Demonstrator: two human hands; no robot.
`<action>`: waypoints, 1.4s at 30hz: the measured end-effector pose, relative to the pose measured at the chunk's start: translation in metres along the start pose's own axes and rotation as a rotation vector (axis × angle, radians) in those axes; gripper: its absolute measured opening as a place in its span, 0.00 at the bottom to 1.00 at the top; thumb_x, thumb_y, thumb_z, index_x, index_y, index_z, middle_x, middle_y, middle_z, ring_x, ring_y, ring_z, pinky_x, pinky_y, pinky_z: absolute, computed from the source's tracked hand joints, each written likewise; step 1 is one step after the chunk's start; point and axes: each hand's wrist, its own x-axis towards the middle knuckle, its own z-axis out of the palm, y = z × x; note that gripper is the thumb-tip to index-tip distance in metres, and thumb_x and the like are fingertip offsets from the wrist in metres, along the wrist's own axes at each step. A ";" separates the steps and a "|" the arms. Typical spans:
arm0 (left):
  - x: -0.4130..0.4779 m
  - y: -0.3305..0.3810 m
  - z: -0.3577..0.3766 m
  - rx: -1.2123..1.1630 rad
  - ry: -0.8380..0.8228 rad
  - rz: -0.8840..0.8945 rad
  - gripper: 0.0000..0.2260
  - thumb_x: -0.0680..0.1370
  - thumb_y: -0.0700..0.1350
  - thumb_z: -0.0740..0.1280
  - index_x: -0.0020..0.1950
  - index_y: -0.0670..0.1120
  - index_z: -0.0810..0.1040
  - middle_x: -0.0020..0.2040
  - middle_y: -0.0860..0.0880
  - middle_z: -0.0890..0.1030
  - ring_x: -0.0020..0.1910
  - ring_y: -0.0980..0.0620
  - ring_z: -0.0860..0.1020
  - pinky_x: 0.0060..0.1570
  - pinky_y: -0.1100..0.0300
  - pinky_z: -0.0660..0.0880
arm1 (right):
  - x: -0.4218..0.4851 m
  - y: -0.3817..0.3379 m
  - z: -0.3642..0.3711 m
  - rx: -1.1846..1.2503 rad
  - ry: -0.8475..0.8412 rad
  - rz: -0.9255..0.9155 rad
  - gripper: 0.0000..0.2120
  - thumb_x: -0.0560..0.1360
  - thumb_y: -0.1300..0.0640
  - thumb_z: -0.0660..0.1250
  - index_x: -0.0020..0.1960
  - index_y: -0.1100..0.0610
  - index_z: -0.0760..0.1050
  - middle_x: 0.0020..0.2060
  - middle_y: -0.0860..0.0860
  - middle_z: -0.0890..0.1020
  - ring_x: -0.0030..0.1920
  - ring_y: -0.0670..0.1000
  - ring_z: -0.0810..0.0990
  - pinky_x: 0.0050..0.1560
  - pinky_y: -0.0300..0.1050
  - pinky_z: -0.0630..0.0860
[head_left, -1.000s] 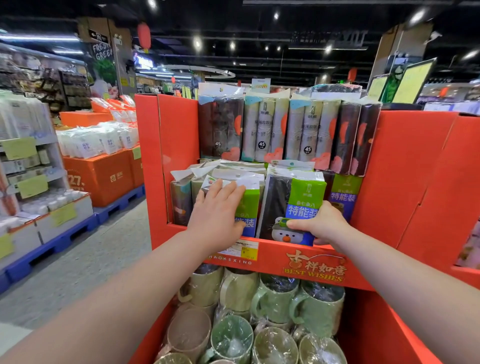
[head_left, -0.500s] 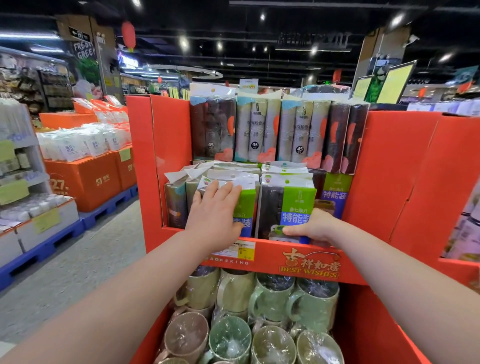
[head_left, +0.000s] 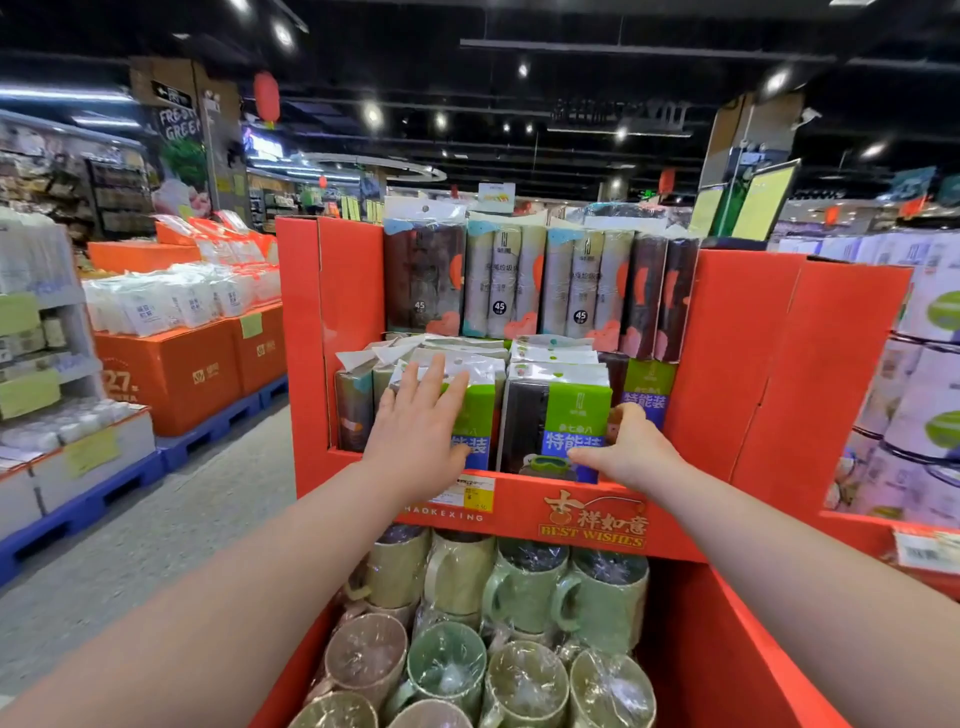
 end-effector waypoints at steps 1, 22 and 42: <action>-0.006 0.003 0.000 0.000 0.009 -0.014 0.34 0.79 0.52 0.61 0.79 0.51 0.45 0.79 0.46 0.41 0.78 0.42 0.41 0.75 0.44 0.48 | -0.006 0.000 -0.002 -0.014 0.046 -0.047 0.40 0.67 0.47 0.76 0.70 0.60 0.60 0.65 0.58 0.72 0.65 0.58 0.73 0.64 0.53 0.71; -0.250 0.084 0.040 0.191 -0.301 -0.437 0.26 0.77 0.57 0.61 0.74 0.51 0.62 0.71 0.50 0.67 0.69 0.47 0.66 0.65 0.50 0.66 | -0.198 0.048 0.047 -0.547 -0.430 -0.821 0.21 0.78 0.48 0.62 0.68 0.53 0.66 0.65 0.53 0.71 0.66 0.57 0.70 0.64 0.53 0.68; -0.518 0.068 -0.002 0.121 -0.421 -0.966 0.25 0.77 0.51 0.61 0.73 0.48 0.63 0.70 0.47 0.69 0.68 0.45 0.68 0.65 0.49 0.67 | -0.392 0.064 0.161 -0.674 -0.865 -1.066 0.19 0.77 0.50 0.61 0.65 0.54 0.67 0.62 0.53 0.72 0.63 0.57 0.72 0.58 0.51 0.70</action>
